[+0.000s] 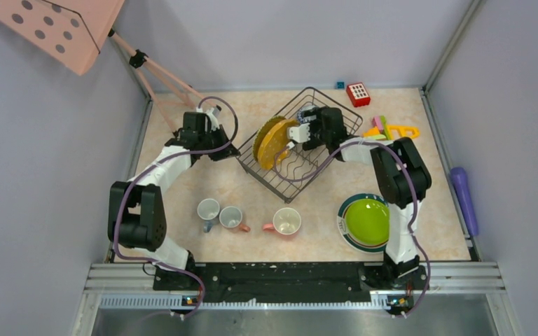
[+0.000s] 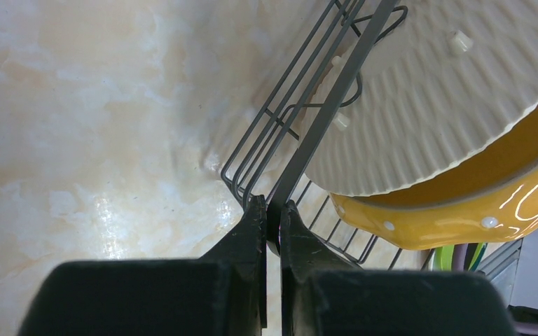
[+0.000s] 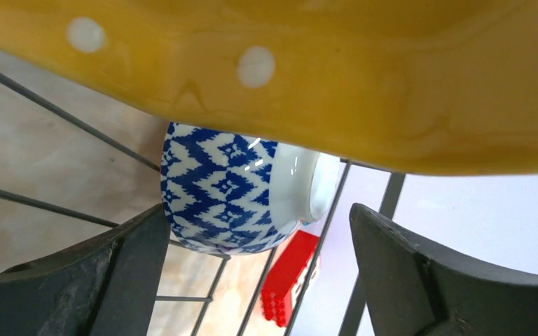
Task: Load the mixed dishes into the dish rack
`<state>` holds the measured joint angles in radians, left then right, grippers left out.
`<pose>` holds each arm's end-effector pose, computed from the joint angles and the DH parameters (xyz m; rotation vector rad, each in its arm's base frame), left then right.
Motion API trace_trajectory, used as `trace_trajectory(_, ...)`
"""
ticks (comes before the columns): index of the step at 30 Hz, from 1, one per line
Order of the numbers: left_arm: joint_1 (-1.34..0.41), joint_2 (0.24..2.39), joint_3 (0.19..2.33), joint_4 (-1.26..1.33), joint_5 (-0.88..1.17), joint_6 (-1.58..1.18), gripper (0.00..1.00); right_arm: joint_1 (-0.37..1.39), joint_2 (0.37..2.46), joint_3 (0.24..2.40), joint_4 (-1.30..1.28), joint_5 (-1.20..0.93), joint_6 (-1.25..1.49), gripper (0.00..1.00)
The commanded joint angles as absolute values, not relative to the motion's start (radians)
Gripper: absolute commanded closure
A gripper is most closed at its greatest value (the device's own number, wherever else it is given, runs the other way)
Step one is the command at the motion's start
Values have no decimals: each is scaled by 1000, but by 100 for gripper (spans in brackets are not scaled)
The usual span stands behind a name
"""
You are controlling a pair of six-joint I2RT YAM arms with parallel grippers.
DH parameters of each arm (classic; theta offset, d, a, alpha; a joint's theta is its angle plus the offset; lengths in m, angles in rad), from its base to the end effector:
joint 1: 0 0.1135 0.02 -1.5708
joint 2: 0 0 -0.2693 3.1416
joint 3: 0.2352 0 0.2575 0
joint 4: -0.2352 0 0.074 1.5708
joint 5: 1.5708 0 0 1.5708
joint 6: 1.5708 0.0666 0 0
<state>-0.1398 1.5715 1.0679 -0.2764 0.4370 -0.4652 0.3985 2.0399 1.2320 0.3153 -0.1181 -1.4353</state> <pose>0.3565 -0.0786 0.2200 -0.1687 2.3965 -0.8045 0.4409 0.1941 0.1479 -1.7112 1.2179 -0.5144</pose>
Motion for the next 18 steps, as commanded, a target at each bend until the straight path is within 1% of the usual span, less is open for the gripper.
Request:
trace_trajectory(1, -132, 1562, 1118, -239, 471, -477, 100, 399, 2023, 1215, 456, -119, -1435, 2)
trace_trajectory(3, -132, 1562, 1118, -236, 471, -480, 100, 397, 2006, 1189, 488, -143, -1422, 1)
trace_trajectory(5, -132, 1562, 1121, -235, 475, -482, 100, 385, 1975, 1208, 394, -209, -1401, 1)
trace_trajectory(7, -132, 1562, 1121, -235, 476, -483, 100, 375, 1944, 1196, 382, -261, -1381, 1)
trace_trajectory(11, -132, 1554, 1117, -232, 476, -486, 100, 369, 1886, 1188, 312, -281, -1393, 1)
trace_trajectory(13, -132, 1553, 1116, -230, 477, -486, 100, 358, 1852, 1223, 197, -324, -1392, 1)
trace_trajectory(15, -132, 1554, 1115, -229, 479, -488, 100, 353, 1830, 1267, 25, -331, -1400, 1)
trace_trajectory(18, -132, 1551, 1113, -228, 479, -489, 100, 348, 1783, 1274, -38, -343, -1362, 1)
